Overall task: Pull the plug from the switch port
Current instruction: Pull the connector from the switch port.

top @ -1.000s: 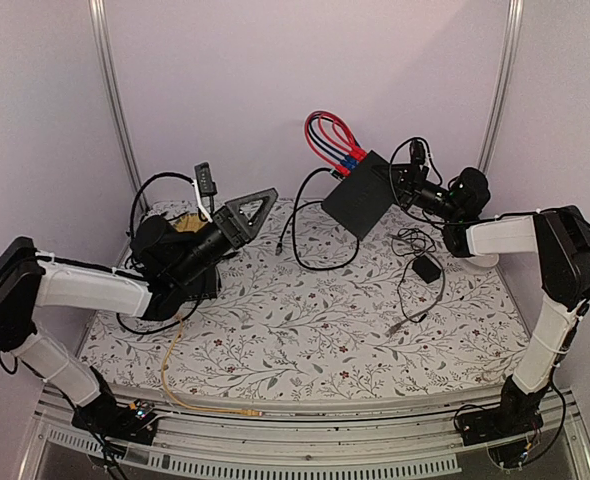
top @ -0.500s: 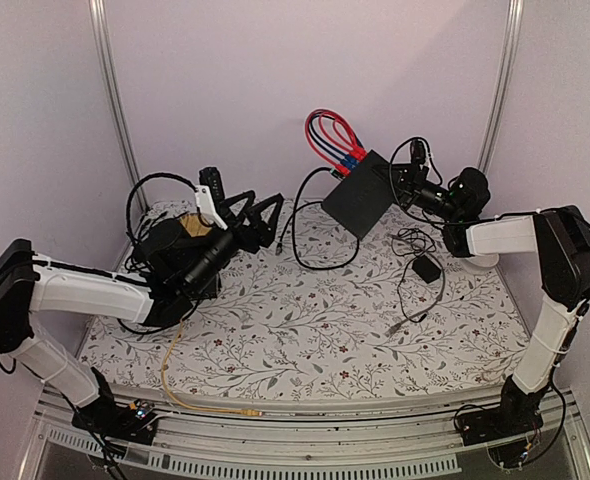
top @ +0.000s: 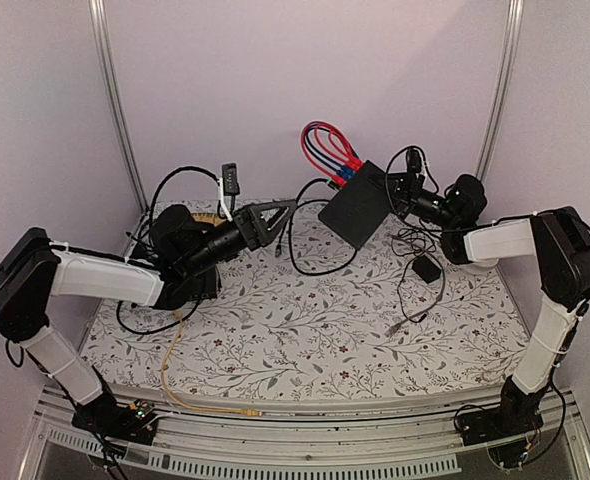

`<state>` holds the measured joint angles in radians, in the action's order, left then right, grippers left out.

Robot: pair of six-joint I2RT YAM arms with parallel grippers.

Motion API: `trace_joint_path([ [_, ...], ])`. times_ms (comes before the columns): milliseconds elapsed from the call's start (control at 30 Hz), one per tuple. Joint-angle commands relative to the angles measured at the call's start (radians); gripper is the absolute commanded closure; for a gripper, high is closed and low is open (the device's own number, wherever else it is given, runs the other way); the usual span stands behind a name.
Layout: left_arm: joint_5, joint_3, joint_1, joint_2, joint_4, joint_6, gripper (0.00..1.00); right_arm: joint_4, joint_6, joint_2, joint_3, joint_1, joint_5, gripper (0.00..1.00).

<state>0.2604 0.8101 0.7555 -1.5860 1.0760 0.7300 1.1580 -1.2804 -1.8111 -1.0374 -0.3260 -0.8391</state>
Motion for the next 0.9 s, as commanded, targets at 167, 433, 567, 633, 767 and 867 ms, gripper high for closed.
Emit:
trace_joint_path([
  [167, 0.271, 0.100, -0.045, -0.151, 0.134, 0.329, 0.20, 0.162, -0.011, 0.099, 0.007, -0.024, 0.029, 0.99],
  [433, 0.316, 0.151, -0.054, -0.246, 0.204, 0.432, 0.16, 0.189, -0.026, 0.103, 0.031, -0.037, 0.026, 0.99],
  [567, 0.295, 0.164, -0.059, -0.260, 0.191, 0.418, 0.18, 0.197, -0.033, 0.103, 0.036, -0.046, 0.026, 0.99],
  [633, 0.277, 0.170, -0.061, -0.265, 0.184, 0.410, 0.21, 0.198, -0.034, 0.101, 0.035, -0.052, 0.025, 0.99],
  [767, 0.264, 0.196, -0.062, -0.291, 0.183, 0.405, 0.30, 0.198, -0.033, 0.092, 0.032, -0.063, 0.023, 0.99],
  [867, 0.261, 0.221, -0.064, -0.317, 0.181, 0.396, 0.33, 0.203, -0.036, 0.083, 0.030, -0.070, 0.023, 0.99],
])
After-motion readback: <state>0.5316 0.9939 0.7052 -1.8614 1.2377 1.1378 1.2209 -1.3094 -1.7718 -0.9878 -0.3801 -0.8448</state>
